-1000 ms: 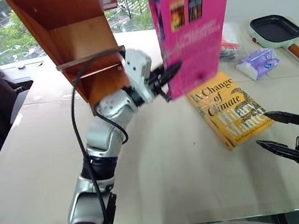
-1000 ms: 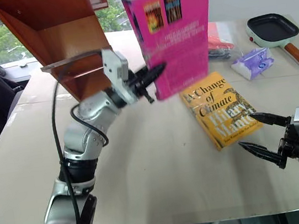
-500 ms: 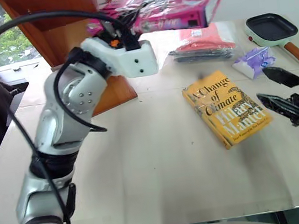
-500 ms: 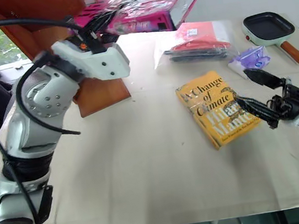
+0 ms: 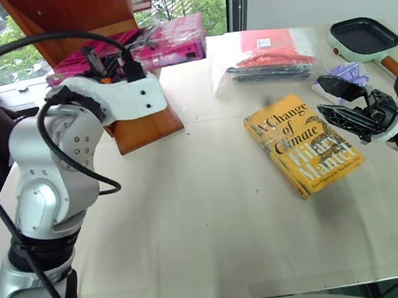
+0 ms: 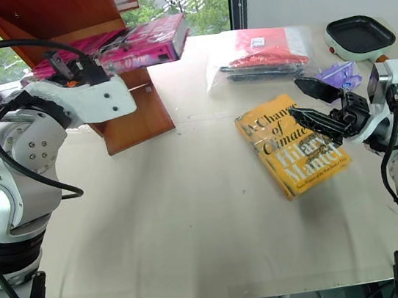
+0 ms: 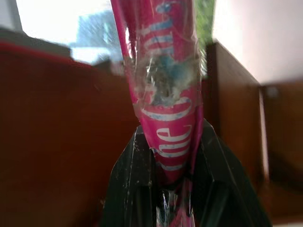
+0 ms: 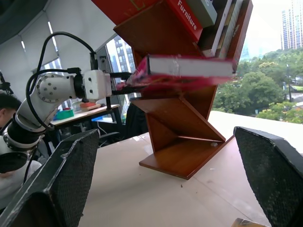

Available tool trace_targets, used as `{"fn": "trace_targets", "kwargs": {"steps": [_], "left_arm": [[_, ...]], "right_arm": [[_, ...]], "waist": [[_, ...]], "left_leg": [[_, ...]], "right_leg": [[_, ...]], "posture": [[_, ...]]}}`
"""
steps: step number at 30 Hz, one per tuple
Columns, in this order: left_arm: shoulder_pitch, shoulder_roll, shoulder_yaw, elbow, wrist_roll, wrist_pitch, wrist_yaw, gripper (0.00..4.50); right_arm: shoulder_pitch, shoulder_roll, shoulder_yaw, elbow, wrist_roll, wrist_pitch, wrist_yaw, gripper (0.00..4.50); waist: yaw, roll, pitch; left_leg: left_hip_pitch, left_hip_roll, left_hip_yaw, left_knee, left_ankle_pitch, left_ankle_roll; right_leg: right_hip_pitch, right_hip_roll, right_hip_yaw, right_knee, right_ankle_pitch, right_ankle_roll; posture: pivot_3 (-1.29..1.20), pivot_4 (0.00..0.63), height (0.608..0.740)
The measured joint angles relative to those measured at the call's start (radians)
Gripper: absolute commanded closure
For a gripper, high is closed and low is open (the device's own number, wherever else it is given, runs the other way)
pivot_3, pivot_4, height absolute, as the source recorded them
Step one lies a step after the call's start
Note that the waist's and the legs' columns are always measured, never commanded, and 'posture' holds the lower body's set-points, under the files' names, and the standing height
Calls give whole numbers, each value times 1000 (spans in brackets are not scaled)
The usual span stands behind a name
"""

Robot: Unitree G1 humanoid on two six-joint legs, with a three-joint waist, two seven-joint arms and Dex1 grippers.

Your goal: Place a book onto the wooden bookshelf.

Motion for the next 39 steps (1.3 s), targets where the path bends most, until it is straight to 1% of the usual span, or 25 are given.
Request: {"fn": "trace_targets", "kwargs": {"steps": [3, 6, 11, 13, 14, 15, 16, 17, 18, 19, 20, 27, 34, 38, 39], "left_arm": [[2, 3, 1, -15, 33, 61, -56, 4026], [2, 5, 2, -9, 56, 106, -75, 4026], [-31, -48, -1, 11, 86, 191, -76, 4026], [-31, -57, -1, 12, 95, 215, -81, 3153], [-30, -61, -1, 13, 96, 228, -87, 2889], [-25, -67, -1, 24, 101, 250, -95, 2235], [-23, -68, -1, 30, 104, 261, -98, 1944], [-19, -68, -1, 34, 110, 275, -101, 1504], [-19, -69, -1, 37, 114, 288, -102, 893], [-19, -70, -1, 37, 116, 297, -103, 529], [-19, -71, -1, 37, 120, 306, -103, 63], [-19, -65, 4, 27, 141, 338, -103, 22], [-19, -67, 85, -72, 149, 350, -87, 22], [-15, -183, 118, -191, 89, 335, -24, 22], [-12, -227, 134, -220, 53, 324, 1, 22]], "right_arm": [[-8, 11, 10, 1, -9, -3, 6, 0], [-12, 24, 20, 1, -14, -4, 8, 0], [-16, 37, 20, 1, -20, -9, 3, 0], [-23, 38, 20, 3, -24, -12, 3, 0], [-26, 38, 20, 4, -24, -15, 3, 0], [-29, 38, 20, 6, -24, -21, 4, 0], [-29, 38, 20, 6, -24, -22, 4, 0], [-29, 38, 20, 7, -25, -23, 4, 0], [-29, 38, 20, 7, -25, -24, 4, 0], [-29, 38, 20, 8, -25, -25, 4, 0], [-29, 39, 20, 8, -25, -26, 4, 0], [-29, 40, 20, 26, -33, -43, 16, 0], [-29, 40, 20, 62, -45, -51, 31, 0], [-30, 34, 20, 85, -64, -55, 61, 0], [-29, 26, 21, 97, -74, -58, 72, 0]], "waist": [[-3, 0, 0], [-21, 0, 0], [-34, 1, 0], [-37, 1, 0], [-39, 1, 0], [-40, 1, 0], [-40, 0, 0], [-40, 0, 0], [-39, 0, 0], [-37, 0, 0], [-34, 0, 0], [-24, 0, 0], [-24, 0, 0], [-21, -1, 1], [-21, -1, 1]], "left_leg": [[0, 0, -1, 0, 0, 0], [2, 1, -1, 0, 0, 0], [6, 4, 1, 0, 0, 0], [9, 5, 3, 0, 0, 0], [10, 5, 3, 0, 0, 0], [10, 5, 3, 0, 0, 0], [10, 5, 3, 0, 0, 0], [10, 5, 3, 0, 0, 0], [10, 6, 3, 0, 0, 0], [10, 6, 3, 0, 0, 0], [10, 6, 3, 0, 0, 0], [8, 6, 3, 0, 0, 0], [8, 6, 2, 0, 0, 0], [6, 5, 1, 3, 0, 0], [7, 5, 1, 3, 0, 0]], "right_leg": [[0, 0, 1, 0, 0, 0], [0, 0, 3, 1, 0, 0], [0, 2, 6, 7, 0, 0], [0, 3, 8, 9, 0, 0], [0, 3, 9, 11, 0, -1], [0, 3, 9, 12, 0, -1], [0, 3, 9, 12, 0, -1], [0, 3, 9, 12, 0, -1], [0, 3, 9, 12, 0, -1], [0, 3, 9, 12, 0, -1], [0, 3, 9, 12, 0, -1], [0, 2, 9, 11, 0, -1], [0, 2, 8, 11, 0, -1], [0, 1, 7, 11, 0, 0], [0, 0, 7, 11, 0, 0]], "posture": [[0, 150, 731], [0, 150, 731], [0, 150, 731], [0, 150, 731], [0, 150, 731], [0, 150, 731], [0, 150, 731], [0, 150, 731], [0, 150, 731], [0, 150, 731], [0, 150, 731], [0, 150, 731], [0, 150, 731], [0, 150, 731], [0, 150, 731]]}}
